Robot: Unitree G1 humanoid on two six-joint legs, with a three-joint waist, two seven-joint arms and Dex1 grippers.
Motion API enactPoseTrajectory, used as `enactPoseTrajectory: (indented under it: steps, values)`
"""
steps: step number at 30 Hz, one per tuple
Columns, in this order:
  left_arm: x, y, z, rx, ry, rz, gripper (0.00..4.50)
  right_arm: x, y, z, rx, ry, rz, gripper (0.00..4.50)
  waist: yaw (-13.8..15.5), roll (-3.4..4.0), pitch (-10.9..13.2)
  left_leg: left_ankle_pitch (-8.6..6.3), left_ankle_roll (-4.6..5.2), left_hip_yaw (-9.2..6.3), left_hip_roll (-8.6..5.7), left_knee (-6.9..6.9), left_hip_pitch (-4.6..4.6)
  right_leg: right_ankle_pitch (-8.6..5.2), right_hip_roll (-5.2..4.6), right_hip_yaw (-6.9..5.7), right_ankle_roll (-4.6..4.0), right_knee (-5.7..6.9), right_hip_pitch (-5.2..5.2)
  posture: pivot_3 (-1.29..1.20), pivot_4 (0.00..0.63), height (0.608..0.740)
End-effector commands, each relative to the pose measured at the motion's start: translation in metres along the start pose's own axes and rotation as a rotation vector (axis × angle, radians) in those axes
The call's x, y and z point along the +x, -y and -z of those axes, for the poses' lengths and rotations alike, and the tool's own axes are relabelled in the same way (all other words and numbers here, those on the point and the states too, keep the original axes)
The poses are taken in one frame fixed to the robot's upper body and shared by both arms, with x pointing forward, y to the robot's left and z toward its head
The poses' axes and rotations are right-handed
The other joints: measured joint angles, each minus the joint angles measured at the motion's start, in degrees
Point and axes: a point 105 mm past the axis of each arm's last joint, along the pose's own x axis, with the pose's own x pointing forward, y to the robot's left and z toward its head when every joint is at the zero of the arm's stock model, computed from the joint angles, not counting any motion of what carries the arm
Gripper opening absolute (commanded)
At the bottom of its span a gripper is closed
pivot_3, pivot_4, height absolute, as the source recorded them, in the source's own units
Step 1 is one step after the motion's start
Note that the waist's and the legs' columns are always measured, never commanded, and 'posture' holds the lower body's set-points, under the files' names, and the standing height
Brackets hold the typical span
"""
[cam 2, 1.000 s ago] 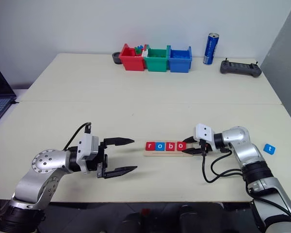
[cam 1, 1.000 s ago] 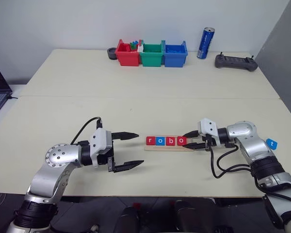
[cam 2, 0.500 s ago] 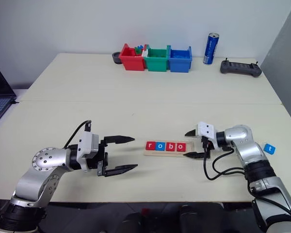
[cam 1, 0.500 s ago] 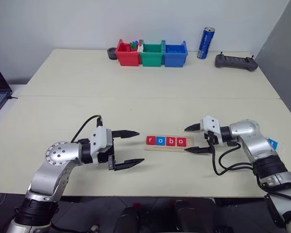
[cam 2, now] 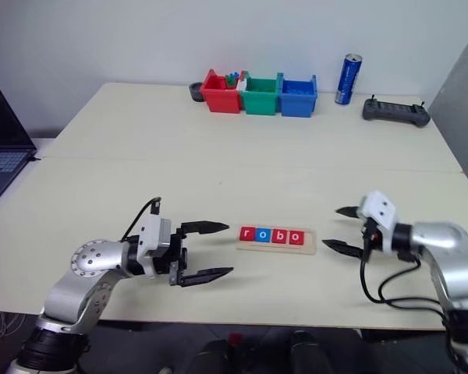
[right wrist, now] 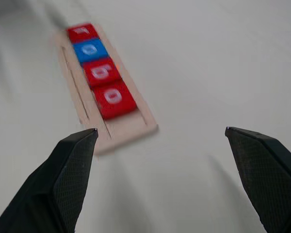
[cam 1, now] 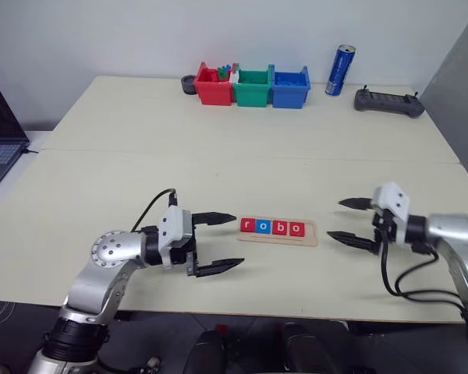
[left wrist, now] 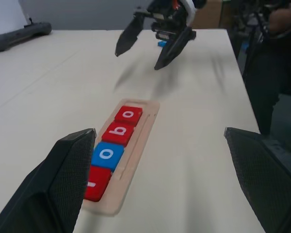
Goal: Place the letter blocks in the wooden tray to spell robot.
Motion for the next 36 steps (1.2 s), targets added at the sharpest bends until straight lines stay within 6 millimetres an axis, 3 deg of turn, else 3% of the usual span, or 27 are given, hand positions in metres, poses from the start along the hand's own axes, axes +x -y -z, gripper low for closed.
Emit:
enactPoseTrajectory:
  steps: [1,5,10,14,20,24,36]
  values:
    - [0.014,0.004,-0.010,0.021,0.055,0.024,4.50,-0.039,0.027,0.012,0.046,0.000,0.373,4.49,0.08,0.02,-0.03,0.00,0.00,0.00,0.01,0.00,0.04,0.00,0.00,0.00,0.00,0.02,0.03,0.00,0.150,0.740]
    - [0.028,-0.001,-0.010,0.032,0.085,0.019,4.50,-0.077,0.043,0.032,0.189,-0.001,0.747,4.49,-0.11,0.10,-0.07,0.01,-0.01,0.04,0.00,0.01,0.06,0.00,0.03,0.06,0.00,0.03,0.05,0.00,0.150,0.740]
    - [0.038,-0.004,-0.015,0.031,0.112,0.035,4.50,-0.094,0.044,0.039,0.260,0.005,0.964,4.49,-0.71,0.30,-0.19,0.01,-0.01,0.10,0.07,-0.01,0.12,0.00,0.12,0.14,0.00,0.05,0.05,0.00,0.150,0.740]
    - [0.038,-0.010,-0.012,0.038,0.107,0.028,4.50,-0.093,0.049,0.040,0.313,0.030,1.023,4.49,-0.90,0.37,-0.24,0.01,0.00,0.10,0.06,0.00,0.12,0.00,0.14,0.15,0.00,0.04,0.05,0.00,0.150,0.740]
    - [0.036,-0.013,-0.014,0.049,0.103,0.033,4.50,-0.086,0.054,0.059,0.495,0.036,1.135,4.49,-1.01,0.39,-0.25,0.01,0.00,0.06,0.08,-0.02,0.10,0.00,0.17,0.14,0.00,0.05,0.05,0.00,0.150,0.740]
    - [0.032,-0.012,-0.016,0.054,0.093,0.030,4.50,-0.087,0.064,0.070,0.502,-0.025,1.244,4.49,-1.05,0.45,-0.28,0.01,0.00,0.07,0.06,-0.02,0.10,0.00,0.16,0.16,0.00,0.04,0.04,0.00,0.150,0.740]
    - [0.026,-0.012,-0.020,0.060,0.075,0.004,4.50,-0.064,0.076,0.093,0.680,-0.033,1.268,4.49,-1.38,0.55,-0.34,0.01,0.00,0.08,0.07,-0.03,0.10,0.00,0.17,0.16,0.00,0.04,0.04,0.00,0.150,0.740]
